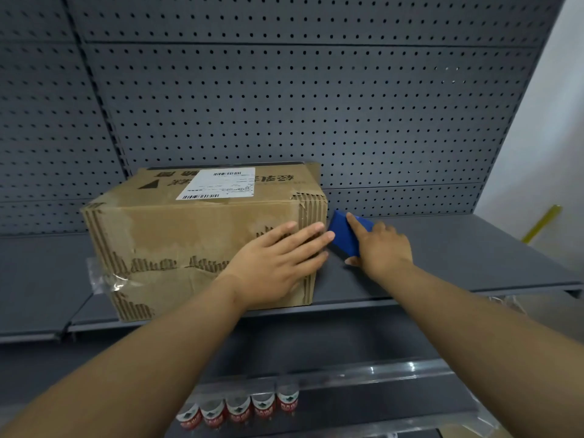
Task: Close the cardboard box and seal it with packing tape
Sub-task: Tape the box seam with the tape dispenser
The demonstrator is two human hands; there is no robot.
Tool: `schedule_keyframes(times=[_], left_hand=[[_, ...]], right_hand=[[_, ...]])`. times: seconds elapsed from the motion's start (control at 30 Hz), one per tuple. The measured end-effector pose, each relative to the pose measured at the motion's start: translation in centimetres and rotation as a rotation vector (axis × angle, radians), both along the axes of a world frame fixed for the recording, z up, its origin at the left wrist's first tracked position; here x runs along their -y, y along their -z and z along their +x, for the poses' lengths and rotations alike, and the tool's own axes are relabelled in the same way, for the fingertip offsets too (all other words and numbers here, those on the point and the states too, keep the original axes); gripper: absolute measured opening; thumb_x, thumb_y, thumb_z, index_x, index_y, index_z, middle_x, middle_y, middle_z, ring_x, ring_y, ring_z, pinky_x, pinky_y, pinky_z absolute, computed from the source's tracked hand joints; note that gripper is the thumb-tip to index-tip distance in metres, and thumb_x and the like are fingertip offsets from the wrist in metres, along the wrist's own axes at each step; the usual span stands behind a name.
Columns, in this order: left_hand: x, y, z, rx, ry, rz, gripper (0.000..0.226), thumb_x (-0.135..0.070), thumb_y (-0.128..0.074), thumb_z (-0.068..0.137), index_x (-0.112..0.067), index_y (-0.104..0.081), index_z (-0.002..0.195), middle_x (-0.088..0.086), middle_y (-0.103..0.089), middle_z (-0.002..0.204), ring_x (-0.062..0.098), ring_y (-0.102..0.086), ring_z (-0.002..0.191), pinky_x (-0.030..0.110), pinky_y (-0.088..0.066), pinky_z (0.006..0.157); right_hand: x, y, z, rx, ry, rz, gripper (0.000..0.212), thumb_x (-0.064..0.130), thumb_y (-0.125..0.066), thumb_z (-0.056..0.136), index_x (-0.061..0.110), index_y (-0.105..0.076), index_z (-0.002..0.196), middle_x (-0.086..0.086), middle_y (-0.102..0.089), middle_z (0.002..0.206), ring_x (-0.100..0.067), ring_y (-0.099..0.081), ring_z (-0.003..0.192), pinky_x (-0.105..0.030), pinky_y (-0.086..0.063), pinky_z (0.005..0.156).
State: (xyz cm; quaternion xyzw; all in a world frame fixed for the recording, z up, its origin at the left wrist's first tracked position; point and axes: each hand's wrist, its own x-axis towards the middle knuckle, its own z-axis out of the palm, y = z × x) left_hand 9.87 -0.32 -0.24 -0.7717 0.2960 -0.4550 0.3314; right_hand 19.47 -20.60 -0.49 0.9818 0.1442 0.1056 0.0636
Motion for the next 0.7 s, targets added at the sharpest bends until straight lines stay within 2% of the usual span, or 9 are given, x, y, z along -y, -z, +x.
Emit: schedule_keyframes(times=[0.07,0.2,0.27,0.37,0.47,0.53,0.6,0.63,0.7], left_hand=[[0.8,-0.8,0.3,-0.055,0.008,0.021,0.039,-0.029,-0.038,0.083,-0.019,-0.065,0.107,0.004,-0.052,0.138,0.023,-0.039,0.134,0.039,-0.009,0.114],[1.5,-1.1,1.0,-0.065,0.006,0.031,0.027,-0.032,-0.043,0.086,-0.02,-0.067,0.086,0.004,-0.064,0.12,0.025,-0.047,0.128,0.041,-0.013,0.113],[1.5,-0.9,1.2,-0.057,0.009,0.029,0.025,-0.036,-0.046,0.088,-0.023,-0.066,0.079,0.003,-0.065,0.118,0.025,-0.048,0.128,0.044,-0.012,0.113],[1.5,-0.7,1.3,-0.048,0.005,0.04,0.027,-0.041,-0.048,0.09,-0.026,-0.064,0.076,0.003,-0.065,0.12,0.025,-0.047,0.128,0.045,-0.011,0.114],[1.4,-0.5,1.4,-0.059,-0.018,0.045,0.027,-0.045,-0.05,0.089,-0.028,-0.064,0.073,0.003,-0.061,0.126,0.023,-0.045,0.13,0.044,-0.01,0.114],[1.5,-0.4,1.4,-0.059,-0.035,0.041,0.034,-0.048,-0.043,0.091,-0.027,-0.063,0.073,0.004,-0.054,0.135,0.023,-0.041,0.133,0.043,-0.007,0.114],[1.6,-0.2,1.3,-0.046,-0.033,0.011,0.041,-0.05,-0.034,0.092,-0.028,-0.068,0.082,0.004,-0.045,0.143,0.021,-0.031,0.137,0.04,-0.003,0.115],[1.5,0.0,1.2,-0.033,-0.024,-0.004,0.042,-0.05,-0.033,0.092,-0.029,-0.069,0.095,0.003,-0.042,0.145,0.02,-0.026,0.137,0.04,-0.002,0.115],[1.1,0.3,0.8,0.004,-0.006,-0.041,0.043,-0.047,-0.037,0.093,-0.028,-0.058,0.125,0.0,-0.038,0.147,0.018,-0.025,0.137,0.039,-0.003,0.115]], right_hand=[[0.0,0.8,0.2,0.002,0.027,-0.018,0.093,0.06,-0.052,0.084,0.032,0.007,0.149,-0.016,-0.046,0.125,-0.03,-0.049,0.111,-0.037,-0.042,0.086],[-0.2,2.2,0.4,0.012,0.045,-0.032,0.08,0.057,-0.041,0.09,0.032,0.006,0.149,-0.017,-0.041,0.132,-0.03,-0.046,0.115,-0.038,-0.04,0.09],[-0.4,2.6,0.5,0.009,0.037,-0.061,0.069,0.046,-0.035,0.097,0.031,0.008,0.149,-0.018,-0.041,0.134,-0.03,-0.046,0.116,-0.037,-0.039,0.09],[-0.5,2.8,0.9,0.027,0.014,-0.089,0.07,0.03,-0.035,0.098,0.029,0.016,0.147,-0.015,-0.045,0.131,-0.029,-0.048,0.113,-0.037,-0.038,0.091],[-0.3,2.5,0.9,0.036,0.036,-0.181,0.074,0.03,-0.034,0.097,0.03,0.022,0.145,-0.012,-0.044,0.134,-0.03,-0.041,0.124,-0.045,-0.022,0.109],[-0.4,2.1,0.6,0.027,0.065,-0.254,0.074,0.032,-0.033,0.096,0.031,0.022,0.145,-0.012,-0.031,0.147,-0.031,-0.026,0.136,-0.049,-0.006,0.114],[-0.9,1.5,0.0,0.008,0.061,-0.193,0.072,0.037,-0.033,0.096,0.032,0.019,0.146,-0.012,-0.009,0.157,-0.032,-0.008,0.143,-0.05,0.001,0.115],[-1.2,1.2,-0.5,0.02,0.044,-0.081,0.069,0.038,-0.032,0.097,0.032,0.015,0.147,-0.011,-0.004,0.158,-0.031,-0.005,0.144,-0.048,-0.001,0.116],[-2.2,0.8,-1.9,0.097,-0.007,0.342,0.06,0.037,-0.032,0.099,0.025,-0.003,0.15,-0.012,-0.014,0.156,-0.029,-0.014,0.143,-0.042,-0.011,0.116]])
